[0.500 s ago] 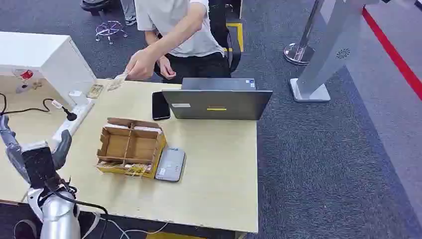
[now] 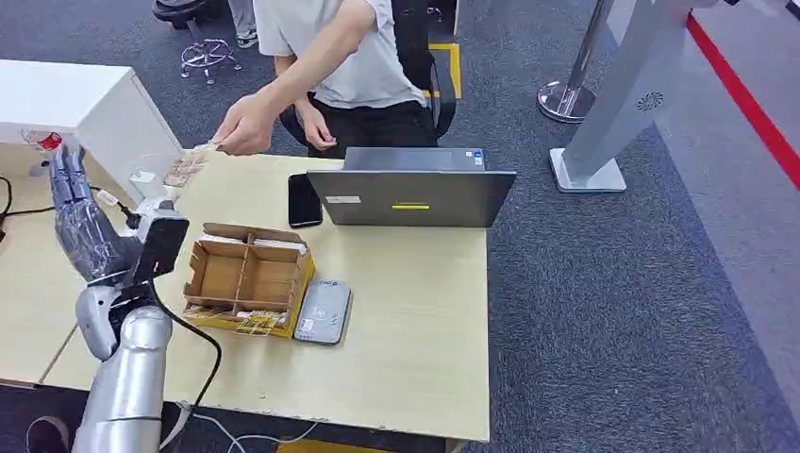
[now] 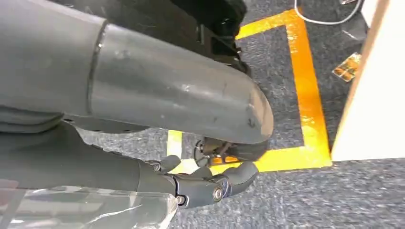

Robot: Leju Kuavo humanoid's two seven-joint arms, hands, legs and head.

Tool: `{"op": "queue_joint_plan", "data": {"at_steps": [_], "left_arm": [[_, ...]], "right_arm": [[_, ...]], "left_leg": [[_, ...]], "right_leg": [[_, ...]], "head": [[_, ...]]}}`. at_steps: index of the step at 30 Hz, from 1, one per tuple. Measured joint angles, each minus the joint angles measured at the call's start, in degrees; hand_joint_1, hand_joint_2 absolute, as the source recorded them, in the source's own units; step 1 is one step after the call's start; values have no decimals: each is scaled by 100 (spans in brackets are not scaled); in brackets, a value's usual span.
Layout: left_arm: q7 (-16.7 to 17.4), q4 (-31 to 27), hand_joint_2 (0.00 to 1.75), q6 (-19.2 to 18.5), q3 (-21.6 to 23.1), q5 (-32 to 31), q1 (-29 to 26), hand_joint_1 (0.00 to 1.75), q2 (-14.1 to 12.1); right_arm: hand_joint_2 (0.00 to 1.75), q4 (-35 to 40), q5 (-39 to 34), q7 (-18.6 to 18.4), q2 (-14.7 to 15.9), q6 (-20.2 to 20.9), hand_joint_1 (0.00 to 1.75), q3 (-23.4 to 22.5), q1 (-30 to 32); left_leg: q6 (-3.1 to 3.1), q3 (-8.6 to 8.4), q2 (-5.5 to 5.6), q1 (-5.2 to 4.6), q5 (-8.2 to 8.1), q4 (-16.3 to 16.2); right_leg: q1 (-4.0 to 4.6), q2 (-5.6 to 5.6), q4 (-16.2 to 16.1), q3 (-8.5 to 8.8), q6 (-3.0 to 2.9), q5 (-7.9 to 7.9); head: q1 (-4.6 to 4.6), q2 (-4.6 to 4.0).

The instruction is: Pass the card to the sensor for recognition and then transmit it.

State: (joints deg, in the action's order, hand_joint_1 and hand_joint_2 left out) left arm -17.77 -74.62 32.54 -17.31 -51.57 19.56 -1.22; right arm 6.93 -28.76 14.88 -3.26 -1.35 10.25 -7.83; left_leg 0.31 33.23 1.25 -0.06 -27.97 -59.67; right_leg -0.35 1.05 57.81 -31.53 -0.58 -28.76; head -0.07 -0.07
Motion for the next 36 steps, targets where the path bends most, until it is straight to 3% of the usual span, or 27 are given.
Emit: {"op": "queue_joint_plan", "data": {"at_steps": [6, 7, 8, 9, 12, 16, 25, 36], "left_arm": [[285, 480, 175, 186, 363, -950, 568, 0, -278], [337, 556, 175, 210, 416, -1112, 646, 38, -324], [377, 613, 175, 239, 471, -1257, 708, 169, -383], [409, 663, 175, 282, 523, -1414, 764, 175, -462], [507, 833, 175, 382, 656, -1851, 956, 175, -619], [702, 999, 175, 496, 789, -2499, 1126, 175, -787], [907, 1220, 175, 658, 864, -3270, 1288, 175, -1052], [999, 1454, 175, 669, 896, -3382, 1393, 175, -1137]], "right_arm": [[0, 39, 44, -4, 11, -145, 0, -52, -114], [0, 50, 52, 0, 9, -206, 0, -55, -117], [0, 59, 59, 11, 7, -287, 0, -61, -115], [0, 61, 70, 35, -11, -394, 0, -72, -107], [0, 87, 122, 204, -39, -573, 0, -83, -77], [0, 166, 232, 354, -9, -380, 0, -81, -124], [0, 302, 443, 520, 15, -7, 0, -13, -169], [0, 372, 540, 595, 31, 83, 0, 13, -205]], "left_leg": [[-1, 0, -1, 0, 1, -1], [-1, 0, -1, 0, 1, -1], [-1, 0, -1, 0, 1, -1], [-1, 0, -2, 0, 1, -1], [-2, 3, -4, 0, 1, 0], [-2, 3, -6, 5, 1, 0], [-2, 3, -9, 7, 2, -1], [-3, 3, -13, 7, 2, -1]], "right_leg": [[0, 3, 2, 0, -1, 1], [0, 3, 3, 0, -1, 1], [0, 3, 3, 0, -1, 1], [0, 5, 3, -2, -1, 1], [0, 9, 5, -5, -1, 1], [0, 11, 6, -4, -1, 1], [0, 15, 6, -6, -2, 2], [0, 18, 7, -7, -2, 2]], "head": [[0, 0], [0, 0], [0, 0], [0, 0], [2, 0], [0, 0], [7, 0], [9, 0]]}}
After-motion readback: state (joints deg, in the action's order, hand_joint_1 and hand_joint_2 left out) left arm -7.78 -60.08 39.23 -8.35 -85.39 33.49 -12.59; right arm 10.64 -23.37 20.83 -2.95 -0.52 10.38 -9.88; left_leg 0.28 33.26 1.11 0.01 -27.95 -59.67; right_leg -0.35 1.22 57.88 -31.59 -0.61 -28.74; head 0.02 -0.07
